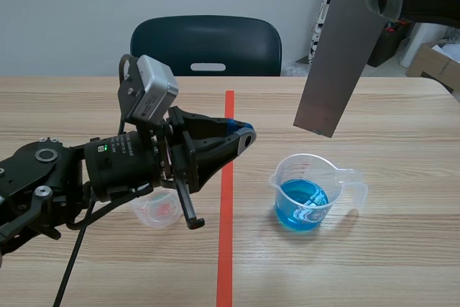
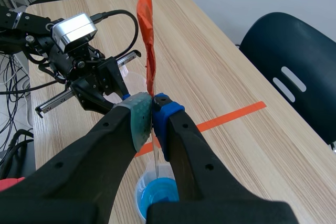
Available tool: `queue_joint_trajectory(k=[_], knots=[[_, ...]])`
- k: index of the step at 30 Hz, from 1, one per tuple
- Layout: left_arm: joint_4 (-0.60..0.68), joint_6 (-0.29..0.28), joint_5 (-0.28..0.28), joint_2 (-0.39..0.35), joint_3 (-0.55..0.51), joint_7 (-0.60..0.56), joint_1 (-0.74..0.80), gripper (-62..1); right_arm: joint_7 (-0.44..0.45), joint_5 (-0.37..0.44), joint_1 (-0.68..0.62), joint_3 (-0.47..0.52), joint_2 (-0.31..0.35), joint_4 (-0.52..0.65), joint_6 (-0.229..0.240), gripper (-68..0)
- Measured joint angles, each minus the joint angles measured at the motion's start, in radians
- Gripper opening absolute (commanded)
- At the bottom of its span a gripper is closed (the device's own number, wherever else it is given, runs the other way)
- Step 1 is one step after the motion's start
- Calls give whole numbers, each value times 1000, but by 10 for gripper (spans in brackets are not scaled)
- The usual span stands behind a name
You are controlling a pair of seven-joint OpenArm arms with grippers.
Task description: Do the redox reaction experiment. move the plate over the left beaker
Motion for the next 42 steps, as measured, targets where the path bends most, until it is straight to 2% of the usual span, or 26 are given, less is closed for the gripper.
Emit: queue_joint_trajectory(k=[37,42], knots=[[0,0,0,0,0,1,0,-581,3,0,0,0,0,0,0,-669],[6,-2,-3,-30,0,-8,14,-581,-22,0,0,0,0,0,0,-669]])
